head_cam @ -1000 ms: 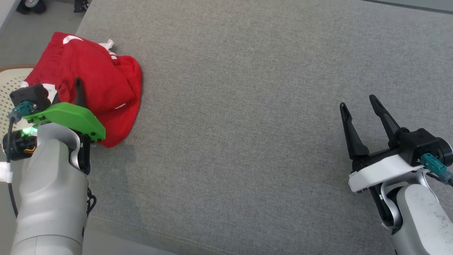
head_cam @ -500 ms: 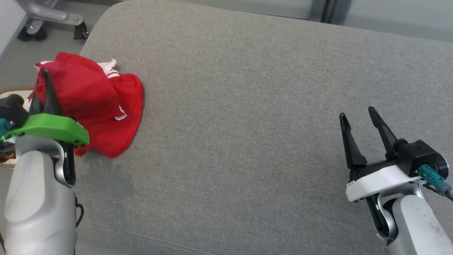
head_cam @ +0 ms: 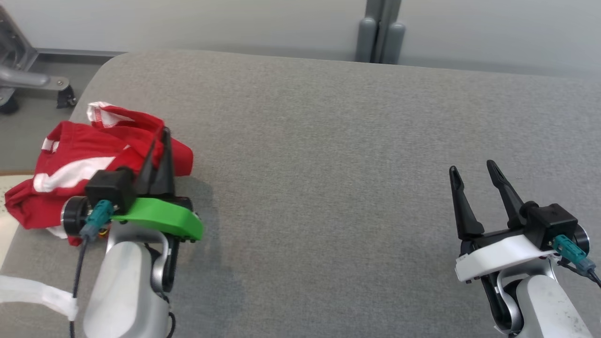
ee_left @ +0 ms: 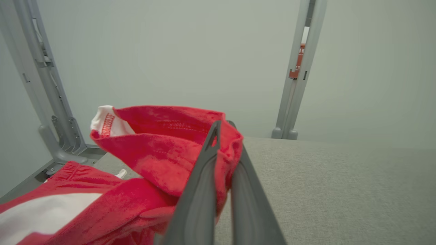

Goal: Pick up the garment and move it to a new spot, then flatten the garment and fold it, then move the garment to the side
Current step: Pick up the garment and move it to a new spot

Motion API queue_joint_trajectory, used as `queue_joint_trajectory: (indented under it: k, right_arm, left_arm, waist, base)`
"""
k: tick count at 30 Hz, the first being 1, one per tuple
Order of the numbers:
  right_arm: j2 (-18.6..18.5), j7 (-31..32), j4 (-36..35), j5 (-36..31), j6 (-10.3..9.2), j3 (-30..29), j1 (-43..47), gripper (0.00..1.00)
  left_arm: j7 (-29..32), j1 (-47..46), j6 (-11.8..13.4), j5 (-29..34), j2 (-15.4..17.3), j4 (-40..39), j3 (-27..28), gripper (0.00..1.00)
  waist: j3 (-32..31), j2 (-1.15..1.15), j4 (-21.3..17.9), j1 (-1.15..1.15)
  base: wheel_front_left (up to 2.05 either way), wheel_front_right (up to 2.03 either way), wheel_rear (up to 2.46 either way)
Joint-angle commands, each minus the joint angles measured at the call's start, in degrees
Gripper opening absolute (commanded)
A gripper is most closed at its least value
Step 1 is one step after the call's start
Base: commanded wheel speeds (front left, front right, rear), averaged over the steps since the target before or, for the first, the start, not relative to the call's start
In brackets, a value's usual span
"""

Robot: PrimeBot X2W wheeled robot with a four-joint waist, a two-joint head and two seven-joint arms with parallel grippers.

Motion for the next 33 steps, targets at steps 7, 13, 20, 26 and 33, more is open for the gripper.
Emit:
queue_joint_trajectory:
  k: [7, 13, 20, 26, 33]
  right_arm:
    - [0.4, -0.1, -0.6, 1.0, -0.06, -1.0, -1.4, 1.0]
    - [1.0, -0.7, 0.3, 2.0, -0.06, -0.6, -2.6, 1.0]
    - [2.0, -1.7, 1.9, 3.1, -0.06, -0.5, -3.4, 1.0]
    - [2.2, -2.3, 3.0, 3.5, -0.06, -1.1, -3.6, 1.0]
    - [1.8, -2.5, 3.7, 3.1, -0.06, -0.8, -3.8, 1.0]
  left_arm:
    - [1.7, -2.9, -0.9, -3.2, -1.2, -0.4, -14.0, 0.0]
    - [0.7, -8.3, -0.1, -9.9, -1.1, -1.5, -28.5, 0.0]
    - [-0.4, -13.6, 3.0, -15.2, -1.1, 0.6, -39.0, 0.0]
    - [2.1, -14.6, 3.0, -18.4, -1.1, 6.5, -45.7, 0.8]
    - [-1.9, -14.7, 3.9, -16.8, -1.1, 6.1, -50.0, 1.0]
  waist:
    - [1.3, 0.0, -13.0, 0.0]
    - [4.1, 0.0, -21.4, 0.0]
    - [6.9, 0.0, -27.8, 0.0]
    - [8.2, 0.0, -28.5, 0.0]
    - [6.2, 0.0, -24.8, 0.0]
  base:
    - [0.0, 0.0, 0.0]
    - [0.0, 0.0, 0.0]
    - [0.0, 0.0, 0.0]
    - [0.0, 0.0, 0.0]
    - [0.0, 0.0, 0.0]
